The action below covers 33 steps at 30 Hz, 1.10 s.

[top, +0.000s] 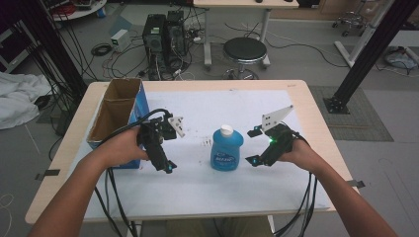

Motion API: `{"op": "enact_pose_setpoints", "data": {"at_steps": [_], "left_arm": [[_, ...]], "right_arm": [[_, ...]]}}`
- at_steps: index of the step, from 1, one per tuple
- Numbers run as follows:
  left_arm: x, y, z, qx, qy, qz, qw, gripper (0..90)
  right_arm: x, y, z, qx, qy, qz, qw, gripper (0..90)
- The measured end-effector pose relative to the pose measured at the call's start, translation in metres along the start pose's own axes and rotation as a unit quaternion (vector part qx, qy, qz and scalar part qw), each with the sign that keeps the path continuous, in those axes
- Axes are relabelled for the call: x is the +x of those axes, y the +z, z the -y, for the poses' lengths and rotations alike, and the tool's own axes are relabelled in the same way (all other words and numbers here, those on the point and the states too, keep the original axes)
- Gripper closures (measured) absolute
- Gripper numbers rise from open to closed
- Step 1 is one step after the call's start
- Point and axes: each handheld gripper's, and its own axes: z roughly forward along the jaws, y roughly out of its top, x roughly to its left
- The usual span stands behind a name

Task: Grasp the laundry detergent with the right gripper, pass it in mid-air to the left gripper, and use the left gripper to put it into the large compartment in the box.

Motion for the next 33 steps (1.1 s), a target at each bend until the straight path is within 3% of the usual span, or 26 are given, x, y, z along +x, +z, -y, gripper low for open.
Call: {"op": "enact_pose_setpoints", "data": {"at_steps": [16, 33], "left_arm": [[0.001, 0.002, 0.002, 0.0, -0.005, 0.002, 1.0, 6.0], [0.003, 0.005, 0.003, 0.0, -0.01, 0.004, 0.9999, 6.0]], "right_arm": [[-0.004, 0.022, 0.006, -0.036, -0.002, 0.002, 0.9993, 2.8], [-0.005, 0.046, 0.008, -0.065, 0.004, -0.015, 0.9978, 2.8]]}}
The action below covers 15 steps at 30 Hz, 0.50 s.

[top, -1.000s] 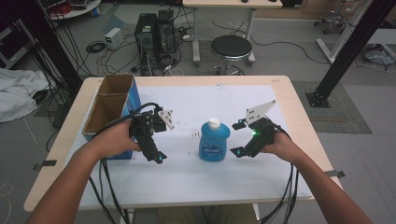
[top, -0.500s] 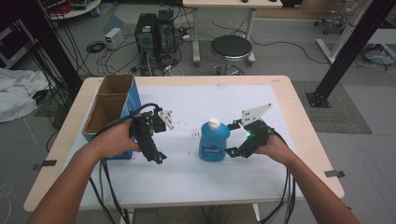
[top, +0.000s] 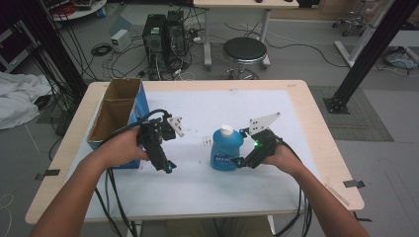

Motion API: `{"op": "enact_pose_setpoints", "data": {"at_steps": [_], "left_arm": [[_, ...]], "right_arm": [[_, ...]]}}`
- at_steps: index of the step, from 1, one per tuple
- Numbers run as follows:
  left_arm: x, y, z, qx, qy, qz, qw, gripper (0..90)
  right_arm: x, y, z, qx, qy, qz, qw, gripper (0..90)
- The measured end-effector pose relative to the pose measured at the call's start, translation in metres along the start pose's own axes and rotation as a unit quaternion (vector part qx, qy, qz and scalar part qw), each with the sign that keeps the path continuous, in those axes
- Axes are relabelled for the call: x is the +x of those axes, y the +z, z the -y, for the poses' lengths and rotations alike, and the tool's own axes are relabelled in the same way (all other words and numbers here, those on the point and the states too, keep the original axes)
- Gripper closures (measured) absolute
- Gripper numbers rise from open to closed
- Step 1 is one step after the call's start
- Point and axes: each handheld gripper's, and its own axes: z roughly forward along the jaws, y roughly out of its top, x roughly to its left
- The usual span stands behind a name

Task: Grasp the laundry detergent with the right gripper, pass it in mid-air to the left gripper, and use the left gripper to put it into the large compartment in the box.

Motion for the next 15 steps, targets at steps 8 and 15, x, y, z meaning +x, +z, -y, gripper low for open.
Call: {"op": "enact_pose_setpoints", "data": {"at_steps": [8, 15], "left_arm": [[0.001, 0.002, 0.001, 0.001, -0.001, 0.001, 1.0, 6.0], [0.001, 0.002, 0.002, 0.0, -0.002, 0.001, 1.0, 6.0]], "right_arm": [[0.0, 0.009, 0.001, -0.012, 0.001, -0.001, 0.9999, 2.8], [-0.001, 0.012, 0.001, -0.031, -0.001, -0.002, 0.9995, 14.3]]}}
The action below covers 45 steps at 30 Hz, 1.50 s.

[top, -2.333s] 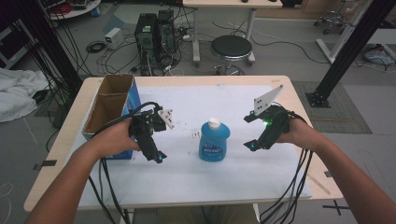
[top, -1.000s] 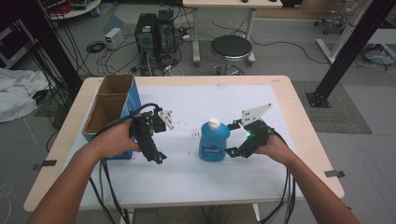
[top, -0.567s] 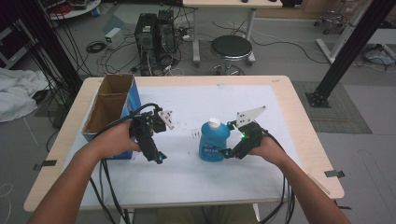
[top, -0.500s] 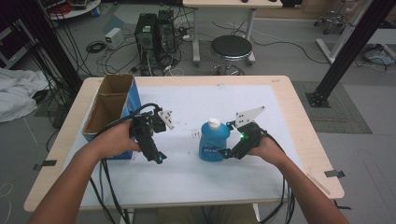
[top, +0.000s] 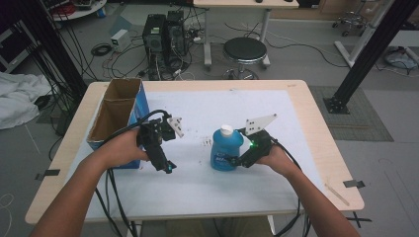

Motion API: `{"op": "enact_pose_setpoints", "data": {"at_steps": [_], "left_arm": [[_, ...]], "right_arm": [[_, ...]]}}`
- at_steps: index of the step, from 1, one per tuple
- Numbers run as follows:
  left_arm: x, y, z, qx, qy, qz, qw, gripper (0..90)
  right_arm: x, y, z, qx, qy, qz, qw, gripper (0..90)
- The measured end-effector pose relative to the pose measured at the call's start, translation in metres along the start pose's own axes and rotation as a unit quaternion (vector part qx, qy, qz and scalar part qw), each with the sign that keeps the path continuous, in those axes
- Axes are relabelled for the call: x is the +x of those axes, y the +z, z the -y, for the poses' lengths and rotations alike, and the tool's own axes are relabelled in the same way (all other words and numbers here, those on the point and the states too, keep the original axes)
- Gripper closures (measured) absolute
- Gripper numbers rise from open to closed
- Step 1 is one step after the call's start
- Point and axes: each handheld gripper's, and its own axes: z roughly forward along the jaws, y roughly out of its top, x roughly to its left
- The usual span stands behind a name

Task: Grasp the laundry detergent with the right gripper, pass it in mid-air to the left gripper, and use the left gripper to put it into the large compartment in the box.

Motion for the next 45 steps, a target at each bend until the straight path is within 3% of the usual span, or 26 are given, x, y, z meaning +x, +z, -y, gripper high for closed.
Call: {"op": "enact_pose_setpoints", "data": {"at_steps": [10, 13, 30, 34, 45], "left_arm": [[-0.0003, 0.0006, -0.0001, 0.0, 0.001, 0.001, 1.0, 6.0], [-0.0002, 0.0003, 0.0009, 0.0, -0.001, 0.0, 1.0, 6.0], [0.0, 0.0015, 0.0001, 0.0, 0.001, 0.001, 1.0, 6.0], [0.0, 0.0016, 0.0003, 0.0, 0.0, 0.0, 1.0, 6.0], [0.0002, 0.0007, 0.0002, -0.003, -0.004, -0.003, 1.0, 6.0]], "right_arm": [[-0.0001, 0.001, 0.0012, -0.006, -0.002, -0.005, 1.0, 16.4], [-0.0001, 0.0009, 0.0016, -0.009, -0.007, -0.011, 0.9999, 22.5], [-0.0015, 0.0013, 0.002, -0.021, -0.014, -0.013, 0.9996, 34.7], [-0.0005, 0.0021, 0.0026, -0.022, -0.018, -0.022, 0.9994, 42.1], [0.0012, 0.0017, 0.0029, -0.029, -0.022, -0.017, 0.9992, 44.3]]}}
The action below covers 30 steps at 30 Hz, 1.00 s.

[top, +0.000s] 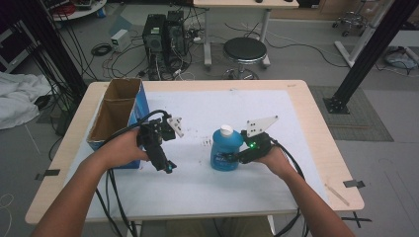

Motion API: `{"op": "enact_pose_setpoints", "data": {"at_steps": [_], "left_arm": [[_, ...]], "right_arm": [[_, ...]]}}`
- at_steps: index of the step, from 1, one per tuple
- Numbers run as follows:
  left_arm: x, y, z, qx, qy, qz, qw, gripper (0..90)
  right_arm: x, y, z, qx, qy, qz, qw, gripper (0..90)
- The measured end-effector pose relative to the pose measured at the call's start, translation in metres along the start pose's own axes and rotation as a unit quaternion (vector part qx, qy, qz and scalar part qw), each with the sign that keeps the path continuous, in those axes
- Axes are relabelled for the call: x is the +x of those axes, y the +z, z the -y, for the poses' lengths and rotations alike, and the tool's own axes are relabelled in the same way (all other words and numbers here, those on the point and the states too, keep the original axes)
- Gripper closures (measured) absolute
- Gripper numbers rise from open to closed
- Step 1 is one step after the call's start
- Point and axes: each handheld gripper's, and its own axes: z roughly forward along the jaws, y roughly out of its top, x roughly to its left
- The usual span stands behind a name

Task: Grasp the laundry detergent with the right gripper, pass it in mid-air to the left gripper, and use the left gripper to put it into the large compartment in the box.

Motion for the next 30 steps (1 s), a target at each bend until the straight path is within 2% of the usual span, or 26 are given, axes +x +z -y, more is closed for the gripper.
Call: {"op": "enact_pose_setpoints", "data": {"at_steps": [6, 15, 22, 30], "left_arm": [[-0.001, -0.005, -0.002, -0.006, -0.001, -0.005, 1.0, 6.0], [-0.003, -0.019, -0.013, -0.018, 0.001, -0.007, 0.9998, 6.0], [-0.006, -0.031, -0.031, -0.015, 0.006, -0.003, 0.9999, 6.0], [-0.01, -0.044, -0.054, -0.012, 0.029, 0.002, 0.9995, 6.0]], "right_arm": [[0.003, -0.003, -0.005, 0.004, 0.009, -0.004, 0.9999, 44.4], [0.011, -0.018, -0.018, 0.012, -0.003, 0.0, 0.9999, 44.4], [0.02, -0.026, -0.032, 0.011, -0.002, -0.008, 0.9999, 44.4], [0.03, -0.023, -0.043, 0.01, -0.012, -0.019, 0.9997, 44.4]]}}
